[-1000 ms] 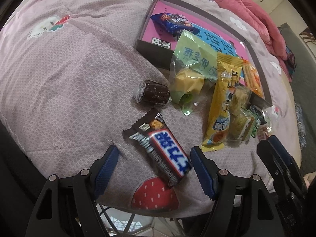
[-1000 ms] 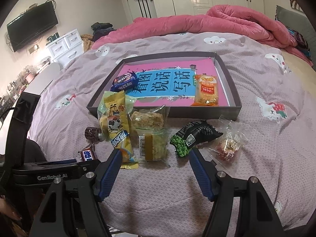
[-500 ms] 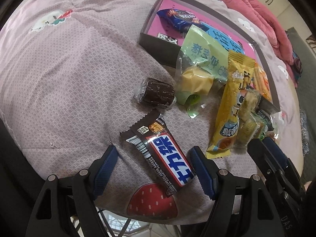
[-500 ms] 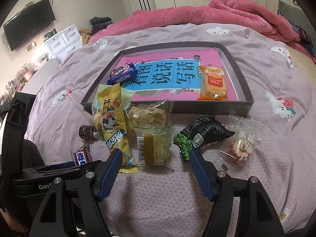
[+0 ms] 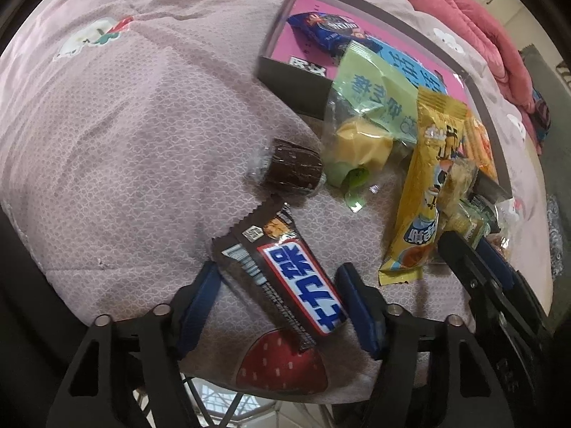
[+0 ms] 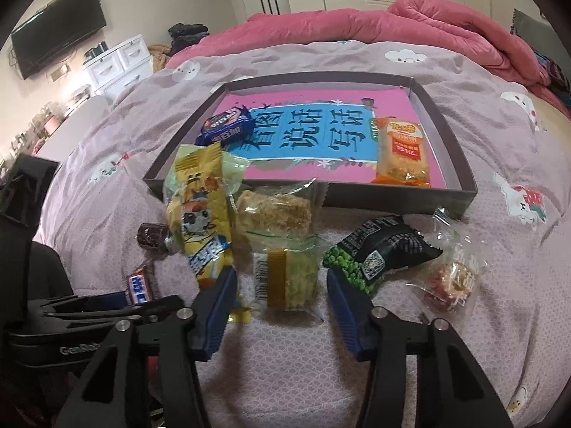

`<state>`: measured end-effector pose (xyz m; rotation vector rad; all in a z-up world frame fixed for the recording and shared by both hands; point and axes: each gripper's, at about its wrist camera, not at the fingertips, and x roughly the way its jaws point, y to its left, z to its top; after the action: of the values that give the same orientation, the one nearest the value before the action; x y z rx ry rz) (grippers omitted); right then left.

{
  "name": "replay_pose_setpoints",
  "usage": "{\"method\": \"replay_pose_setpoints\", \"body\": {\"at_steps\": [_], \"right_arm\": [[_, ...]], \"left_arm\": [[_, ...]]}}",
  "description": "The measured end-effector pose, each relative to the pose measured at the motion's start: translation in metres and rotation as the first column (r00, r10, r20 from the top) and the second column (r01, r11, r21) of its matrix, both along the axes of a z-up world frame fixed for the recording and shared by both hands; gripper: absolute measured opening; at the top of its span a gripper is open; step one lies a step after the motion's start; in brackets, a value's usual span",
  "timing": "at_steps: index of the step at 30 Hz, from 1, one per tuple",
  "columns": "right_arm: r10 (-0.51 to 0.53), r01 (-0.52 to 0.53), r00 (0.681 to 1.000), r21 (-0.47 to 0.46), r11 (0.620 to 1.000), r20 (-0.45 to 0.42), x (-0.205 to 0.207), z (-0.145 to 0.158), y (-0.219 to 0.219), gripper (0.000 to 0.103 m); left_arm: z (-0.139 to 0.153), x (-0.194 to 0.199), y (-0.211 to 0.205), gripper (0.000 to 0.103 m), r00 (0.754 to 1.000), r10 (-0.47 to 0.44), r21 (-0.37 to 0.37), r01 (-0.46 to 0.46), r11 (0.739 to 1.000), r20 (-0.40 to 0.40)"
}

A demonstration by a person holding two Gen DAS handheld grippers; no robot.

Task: Organize snacks
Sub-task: 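Grasp the red-and-blue chocolate bar with the left tool, then lift the chocolate bar toward the tray with the left tool while the right tool grasps the clear pastry bag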

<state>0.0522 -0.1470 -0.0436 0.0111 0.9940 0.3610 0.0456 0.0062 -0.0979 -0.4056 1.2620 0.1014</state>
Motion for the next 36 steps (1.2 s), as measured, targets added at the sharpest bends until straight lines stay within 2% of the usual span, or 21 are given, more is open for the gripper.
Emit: {"method": "replay_pose_setpoints", "body": {"at_steps": [3, 4, 11, 16, 30, 36], "right_arm": [[-0.001, 0.001, 1.000, -0.015, 1.000, -0.007, 0.003, -0.004, -0.001, 0.042], [0.004, -0.004, 1.000, -0.007, 1.000, -0.009, 0.004, -0.004, -0.001, 0.037], [0.007, -0.006, 1.000, 0.030, 1.000, -0.005, 0.002, 0.001, -0.003, 0.036], [-0.011, 0.010, 1.000, 0.079, 0.997, 0.006, 0.001, 0.008, -0.011, 0.036], [0.011, -0.015, 0.999, 0.086, 0.996, 0.046, -0.005, 0.019, -0.007, 0.036], [0.015, -0.022, 0.998, 0.109, 0.994, 0.068, -0.005, 0.026, -0.008, 0.036]], "left_arm": [[0.000, 0.000, 0.002, 0.059, 1.000, -0.012, 0.005, 0.012, 1.000, 0.003], [0.000, 0.000, 0.001, 0.057, 1.000, -0.019, 0.010, 0.019, 1.000, 0.004], [0.005, -0.003, 0.014, 0.036, 1.000, -0.021, -0.031, 0.021, 0.999, 0.011], [0.008, -0.005, 0.022, 0.029, 1.000, -0.015, -0.064, 0.016, 0.998, 0.018], [0.028, -0.025, 0.039, 0.029, 0.999, -0.008, -0.079, 0.011, 0.997, 0.045], [0.046, -0.029, 0.046, 0.029, 0.994, -0.003, -0.055, 0.009, 0.998, 0.108]]}}
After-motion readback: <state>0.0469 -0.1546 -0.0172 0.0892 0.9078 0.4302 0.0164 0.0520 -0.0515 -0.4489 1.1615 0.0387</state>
